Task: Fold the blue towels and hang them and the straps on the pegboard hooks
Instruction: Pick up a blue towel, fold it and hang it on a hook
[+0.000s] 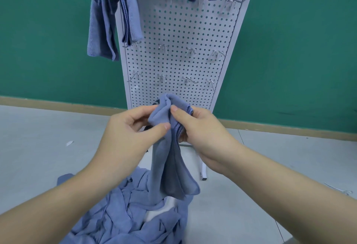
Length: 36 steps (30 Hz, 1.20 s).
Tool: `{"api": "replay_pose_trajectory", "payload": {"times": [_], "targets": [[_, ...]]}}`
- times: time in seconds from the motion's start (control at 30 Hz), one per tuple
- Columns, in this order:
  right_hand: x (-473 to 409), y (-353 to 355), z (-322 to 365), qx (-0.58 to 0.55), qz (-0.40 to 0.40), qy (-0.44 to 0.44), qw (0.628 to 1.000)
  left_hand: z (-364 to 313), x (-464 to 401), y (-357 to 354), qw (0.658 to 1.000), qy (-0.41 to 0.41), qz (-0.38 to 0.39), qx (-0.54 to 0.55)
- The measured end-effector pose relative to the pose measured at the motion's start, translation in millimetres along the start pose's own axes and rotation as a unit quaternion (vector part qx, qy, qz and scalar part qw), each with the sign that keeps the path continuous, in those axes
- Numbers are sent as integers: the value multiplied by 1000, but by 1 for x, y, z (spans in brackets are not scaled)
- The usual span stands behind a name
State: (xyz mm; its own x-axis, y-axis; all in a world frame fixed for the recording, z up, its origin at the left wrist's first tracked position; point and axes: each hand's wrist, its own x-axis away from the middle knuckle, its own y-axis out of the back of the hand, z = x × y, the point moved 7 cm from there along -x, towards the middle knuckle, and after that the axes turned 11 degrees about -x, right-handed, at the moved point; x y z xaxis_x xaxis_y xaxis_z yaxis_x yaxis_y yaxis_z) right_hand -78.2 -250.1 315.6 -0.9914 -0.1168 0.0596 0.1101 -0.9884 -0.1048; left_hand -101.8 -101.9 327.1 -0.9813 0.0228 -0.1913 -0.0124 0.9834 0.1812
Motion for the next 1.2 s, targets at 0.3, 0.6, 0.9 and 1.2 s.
{"api": "replay_pose_trajectory", "payload": {"times": [0.3, 0.6, 0.9, 1.2], "targets": [[4, -3, 14, 63, 0, 53, 997, -12, -4, 9, 997, -64, -42, -30], [8, -12, 12, 66, 20, 67, 995, -15, 2, 10, 995, -75, -65, -33], [8, -13, 0, 85, -3, 20, 996, -15, 7, -8, 996, -68, 24, -54], [16, -20, 11, 99, 51, 39, 993, -11, 2, -10, 992, -98, 73, -36]]}}
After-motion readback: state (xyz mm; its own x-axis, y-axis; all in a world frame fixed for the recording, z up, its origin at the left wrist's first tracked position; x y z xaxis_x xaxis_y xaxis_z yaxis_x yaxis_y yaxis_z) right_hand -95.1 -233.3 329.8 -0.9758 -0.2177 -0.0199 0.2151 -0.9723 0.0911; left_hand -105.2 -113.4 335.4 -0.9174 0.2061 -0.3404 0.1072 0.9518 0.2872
